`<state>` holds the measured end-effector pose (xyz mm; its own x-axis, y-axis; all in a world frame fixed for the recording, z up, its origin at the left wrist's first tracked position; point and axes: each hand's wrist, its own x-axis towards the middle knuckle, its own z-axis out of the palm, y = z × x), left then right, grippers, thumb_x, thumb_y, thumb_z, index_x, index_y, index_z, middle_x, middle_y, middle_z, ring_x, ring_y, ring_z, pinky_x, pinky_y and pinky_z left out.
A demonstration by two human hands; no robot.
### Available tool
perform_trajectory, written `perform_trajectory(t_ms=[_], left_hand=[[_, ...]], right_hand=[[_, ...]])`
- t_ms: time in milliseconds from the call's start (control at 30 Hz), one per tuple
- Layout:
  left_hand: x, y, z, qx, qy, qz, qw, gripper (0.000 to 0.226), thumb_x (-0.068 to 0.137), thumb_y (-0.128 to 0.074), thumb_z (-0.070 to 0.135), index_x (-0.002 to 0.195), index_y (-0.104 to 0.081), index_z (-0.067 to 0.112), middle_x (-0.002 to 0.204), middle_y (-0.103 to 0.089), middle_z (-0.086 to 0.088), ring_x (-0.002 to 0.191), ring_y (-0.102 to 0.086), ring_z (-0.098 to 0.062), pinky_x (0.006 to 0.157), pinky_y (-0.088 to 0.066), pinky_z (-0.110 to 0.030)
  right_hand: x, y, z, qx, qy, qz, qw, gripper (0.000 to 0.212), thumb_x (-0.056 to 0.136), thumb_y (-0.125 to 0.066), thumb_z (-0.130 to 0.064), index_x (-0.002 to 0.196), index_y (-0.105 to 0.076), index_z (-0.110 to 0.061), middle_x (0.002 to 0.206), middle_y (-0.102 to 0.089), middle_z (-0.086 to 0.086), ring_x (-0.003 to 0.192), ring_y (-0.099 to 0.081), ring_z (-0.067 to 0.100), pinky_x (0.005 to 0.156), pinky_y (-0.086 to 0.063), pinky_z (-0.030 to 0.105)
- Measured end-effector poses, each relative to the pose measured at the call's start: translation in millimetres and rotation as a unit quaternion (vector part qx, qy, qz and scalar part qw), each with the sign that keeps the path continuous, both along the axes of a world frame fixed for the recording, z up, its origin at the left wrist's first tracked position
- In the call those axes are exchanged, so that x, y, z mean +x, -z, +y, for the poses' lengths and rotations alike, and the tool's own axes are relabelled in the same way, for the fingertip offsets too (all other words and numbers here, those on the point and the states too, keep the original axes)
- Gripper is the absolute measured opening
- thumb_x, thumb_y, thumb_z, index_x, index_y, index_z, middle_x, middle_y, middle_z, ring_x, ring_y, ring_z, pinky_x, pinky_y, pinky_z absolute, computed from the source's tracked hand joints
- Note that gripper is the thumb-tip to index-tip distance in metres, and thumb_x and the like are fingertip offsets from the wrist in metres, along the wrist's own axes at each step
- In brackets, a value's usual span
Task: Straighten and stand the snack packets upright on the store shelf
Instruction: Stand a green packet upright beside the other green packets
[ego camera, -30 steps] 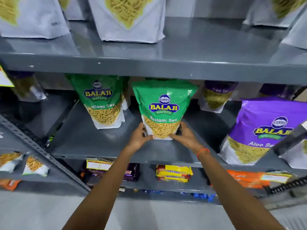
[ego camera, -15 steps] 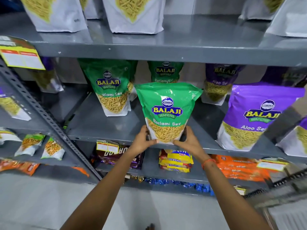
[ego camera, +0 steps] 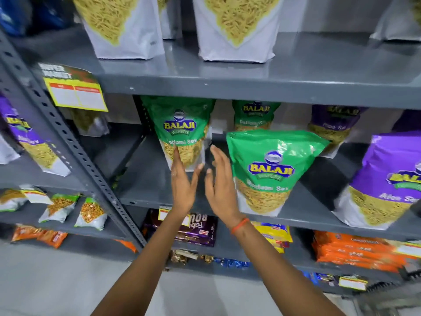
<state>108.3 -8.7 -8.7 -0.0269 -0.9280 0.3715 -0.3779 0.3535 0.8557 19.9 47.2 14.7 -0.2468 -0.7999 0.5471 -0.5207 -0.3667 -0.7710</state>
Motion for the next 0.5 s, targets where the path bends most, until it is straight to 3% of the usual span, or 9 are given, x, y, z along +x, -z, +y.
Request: perform_trajectory(t_ms=[100, 167, 233, 333, 400, 500], left_hand=[[31, 17, -47, 0.062, -0.022, 0.021, 0.998, 0.093, 0.083, -0.063, 0.034, 0.146, 0.002, 0.014, 0.159, -0.006, -0.006, 0.145, -0.013, -0.021, 0.118, -0.021, -0.04], [49, 32, -81, 0.128, 0.01, 0.034, 0.991, 0.101, 0.08, -0.068, 0.024, 0.145, 0.008, 0.013, 0.158, -0.001, -0.003, 0.145, -0.007, -0.018, 0.117, -0.018, -0.035], [59, 41, -106, 0.188, 0.07, 0.078, 0.977, 0.101, 0.075, -0.073, 0.012, 0.146, -0.001, 0.01, 0.155, -0.016, -0.001, 0.141, -0.019, -0.016, 0.111, -0.026, -0.031], [67, 51, -128, 0.232, 0.104, 0.104, 0.962, 0.073, 0.072, -0.073, 0.002, 0.133, -0.033, 0.0, 0.137, -0.049, -0.018, 0.12, -0.05, -0.023, 0.091, -0.045, -0.025], [71, 54, -130, 0.227, 0.103, 0.083, 0.965, 0.055, 0.077, -0.067, -0.001, 0.125, -0.04, -0.005, 0.13, -0.055, -0.021, 0.115, -0.055, -0.027, 0.079, -0.048, -0.016], [89, 59, -119, 0.219, 0.117, 0.061, 0.967, 0.042, 0.078, -0.066, 0.0, 0.115, -0.046, -0.005, 0.118, -0.06, -0.02, 0.107, -0.058, -0.027, 0.07, -0.05, -0.006]], right_hand=[[11, 23, -55, 0.137, 0.036, -0.053, 0.988, 0.064, 0.085, -0.051, -0.004, 0.141, -0.02, 0.0, 0.152, -0.025, 0.018, 0.141, -0.024, 0.026, 0.115, -0.017, 0.026], [7, 35, -89, 0.231, 0.062, -0.079, 0.968, 0.073, 0.082, -0.057, -0.003, 0.142, -0.016, 0.003, 0.151, -0.025, 0.02, 0.141, -0.026, 0.03, 0.112, -0.019, 0.026], [-2, 39, -109, 0.273, 0.03, -0.12, 0.954, 0.078, 0.081, -0.06, 0.0, 0.143, -0.012, 0.001, 0.144, -0.033, 0.01, 0.134, -0.033, 0.021, 0.105, -0.028, 0.024], [-9, 41, -126, 0.281, -0.079, -0.177, 0.94, 0.072, 0.081, -0.056, 0.013, 0.14, -0.018, -0.002, 0.128, -0.037, 0.002, 0.125, -0.036, 0.015, 0.087, -0.039, 0.003], [-10, 44, -129, 0.303, -0.105, -0.18, 0.93, 0.067, 0.08, -0.056, 0.013, 0.138, -0.027, -0.006, 0.135, -0.046, 0.01, 0.124, -0.045, 0.022, 0.088, -0.043, 0.015], [2, 56, -114, 0.311, -0.063, -0.187, 0.93, 0.064, 0.077, -0.067, 0.001, 0.132, -0.034, -0.008, 0.134, -0.049, 0.016, 0.113, -0.05, 0.019, 0.093, -0.047, 0.028]])
